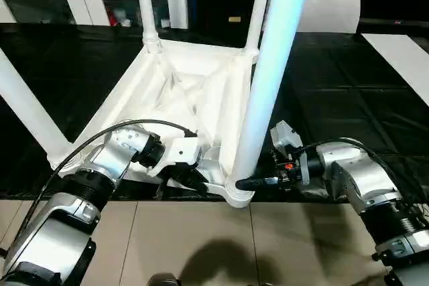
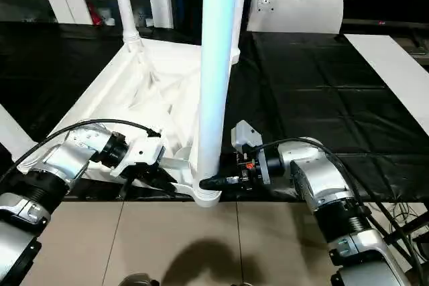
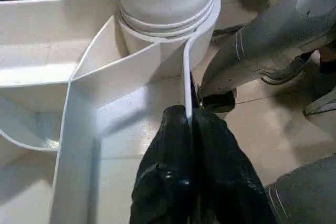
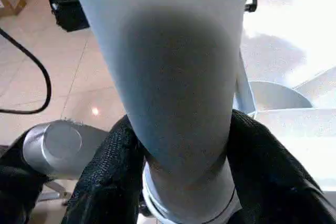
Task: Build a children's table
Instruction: Rotate leg to tighten
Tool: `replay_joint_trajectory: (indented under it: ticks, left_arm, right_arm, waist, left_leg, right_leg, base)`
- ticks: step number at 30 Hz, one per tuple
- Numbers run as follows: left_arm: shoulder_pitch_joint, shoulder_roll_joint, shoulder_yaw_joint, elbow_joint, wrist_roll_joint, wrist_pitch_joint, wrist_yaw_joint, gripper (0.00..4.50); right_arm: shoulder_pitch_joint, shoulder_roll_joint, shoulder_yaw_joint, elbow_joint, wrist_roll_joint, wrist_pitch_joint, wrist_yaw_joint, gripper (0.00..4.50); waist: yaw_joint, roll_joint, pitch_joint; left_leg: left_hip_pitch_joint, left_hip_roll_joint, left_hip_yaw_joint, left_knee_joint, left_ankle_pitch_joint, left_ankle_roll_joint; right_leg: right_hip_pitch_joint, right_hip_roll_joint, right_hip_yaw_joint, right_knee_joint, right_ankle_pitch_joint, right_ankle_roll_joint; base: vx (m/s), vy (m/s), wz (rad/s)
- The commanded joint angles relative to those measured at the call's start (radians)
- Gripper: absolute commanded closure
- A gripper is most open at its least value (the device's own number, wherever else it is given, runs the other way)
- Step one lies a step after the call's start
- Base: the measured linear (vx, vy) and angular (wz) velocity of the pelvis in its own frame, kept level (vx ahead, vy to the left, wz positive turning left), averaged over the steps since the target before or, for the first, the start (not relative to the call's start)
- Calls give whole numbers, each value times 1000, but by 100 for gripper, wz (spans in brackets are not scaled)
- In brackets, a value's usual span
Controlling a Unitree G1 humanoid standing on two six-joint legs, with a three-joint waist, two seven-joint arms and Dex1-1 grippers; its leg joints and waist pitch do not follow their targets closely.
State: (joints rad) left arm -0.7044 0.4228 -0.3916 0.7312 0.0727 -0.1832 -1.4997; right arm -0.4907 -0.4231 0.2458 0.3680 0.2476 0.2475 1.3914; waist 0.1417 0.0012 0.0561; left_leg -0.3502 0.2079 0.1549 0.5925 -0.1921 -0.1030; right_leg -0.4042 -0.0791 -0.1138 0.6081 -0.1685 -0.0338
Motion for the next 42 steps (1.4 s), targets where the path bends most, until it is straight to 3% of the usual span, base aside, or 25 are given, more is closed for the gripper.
replay_joint_trajectory:
  ticks: [1, 4, 8, 9, 12, 13, 15, 19, 21, 23, 25, 26, 30, 35, 36, 42]
  left_arm:
    - [-7, -27, -11, -10, 6, 25, 22, 450]
    - [-7, -47, 12, -18, 4, 90, 91, 450]
    - [-11, -85, 54, -26, -9, 203, 201, 450]
    - [-10, -99, 66, -35, -18, 232, 224, 450]
    - [-11, -129, 86, -46, -25, 286, 285, 450]
    - [-15, -168, 104, -54, -19, 339, 375, 450]
    - [-21, -197, 116, -50, -11, 364, 444, 450]
    - [-30, -254, 145, -51, -4, 421, 564, 450]
    - [-49, -303, 165, -39, 12, 446, 684, 450]
    - [-57, -319, 163, -29, 26, 446, 716, 450]
    - [-63, -324, 154, -19, 45, 432, 740, 450]
    - [-64, -324, 152, -18, 48, 431, 743, 450]
    - [-58, -307, 142, -23, 56, 426, 719, 450]
    - [-35, -275, 145, -38, 49, 381, 676, 450]
    - [-23, -256, 141, -36, 45, 336, 644, 450]
    - [24, -175, 93, -43, 37, 187, 459, 450]
  right_arm:
    - [14, 30, -7, -49, 58, 42, -21, 255]
    - [37, 70, -26, -86, 65, 74, -104, 255]
    - [60, 125, -31, -115, 20, 83, -246, 255]
    - [61, 146, -35, -115, -1, 89, -302, 255]
    - [58, 201, -54, -113, -25, 127, -420, 255]
    - [55, 273, -71, -115, -42, 171, -549, 255]
    - [48, 327, -83, -101, -57, 185, -644, 255]
    - [22, 422, -117, -45, -90, 206, -839, 255]
    - [-23, 499, -153, 35, -122, 198, -1012, 255]
    - [-47, 536, -181, 69, -120, 181, -1068, 255]
    - [-58, 562, -202, 80, -127, 165, -1100, 199]
    - [-59, 569, -206, 82, -130, 155, -1106, 199]
    - [-42, 570, -212, 45, -127, 131, -1101, 156]
    - [8, 505, -195, -34, -133, 96, -1032, 110]
    - [37, 464, -190, -75, -127, 86, -982, 100]
    - [125, 279, -181, -194, -81, 69, -734, 55]
  waist:
    - [-11, -2, -73]
    - [-12, -3, -70]
    - [-19, -4, -65]
    - [-29, -6, -63]
    - [-48, -6, -64]
    - [-59, -7, -64]
    - [-73, -8, -65]
    - [-84, -3, -67]
    - [-97, 6, -68]
    - [-102, 4, -70]
    - [-102, 8, -73]
    - [-101, 7, -74]
    - [-101, 10, -75]
    - [-96, 11, -74]
    - [-96, 6, -73]
    - [-80, 4, -73]
  left_leg:
    - [0, 25, 9, -65, -153, 53]
    - [1, 25, 8, -67, -163, 44]
    - [6, 14, 8, -67, -198, 22]
    - [5, 12, 7, -67, -202, 21]
    - [-2, 9, 3, -69, -201, 19]
    - [-3, 10, 3, -68, -199, 18]
    - [-2, 5, 2, -66, -199, 16]
    - [-3, 8, 2, -66, -181, 30]
    - [-3, 11, -2, -69, -184, 11]
    - [-5, 8, -1, -68, -180, 16]
    - [-6, 10, 1, -67, -157, 31]
    - [-6, 11, 2, -67, -140, 39]
    - [-8, 12, 3, -68, -109, 59]
    - [-5, 13, 4, -69, -134, 60]
    - [-6, 14, 5, -69, -131, 62]
    - [-6, 18, 6, -68, -128, 89]
  right_leg:
    - [61, -68, 58, -82, -309, -142]
    - [61, -68, 58, -84, -334, -133]
    - [57, -70, 51, -103, -467, -89]
    - [56, -68, 49, -111, -511, -65]
    - [60, -67, 45, -113, -515, -52]
    - [58, -65, 46, -110, -499, -58]
    - [56, -65, 43, -114, -505, -58]
    - [55, -64, 47, -109, -463, -73]
    - [55, -64, 48, -102, -426, -97]
    - [59, -64, 50, -100, -391, -108]
    - [60, -63, 56, -94, -315, -125]
    - [62, -61, 57, -88, -260, -143]
    - [69, -62, 59, -80, -177, -174]
    - [71, -63, 59, -86, -206, -168]
    - [72, -63, 60, -85, -200, -166]
    - [74, -65, 62, -83, -191, -161]
  base:
    - [0, 0, 0]
    - [0, 0, 0]
    - [0, 0, 0]
    - [0, 0, 0]
    - [0, 0, 0]
    - [0, 0, 0]
    - [0, 0, 0]
    - [0, 0, 0]
    - [0, 0, 0]
    - [0, 0, 0]
    - [0, 0, 0]
    - [0, 0, 0]
    - [0, 0, 0]
    - [0, 0, 0]
    - [0, 0, 0]
    - [0, 0, 0]
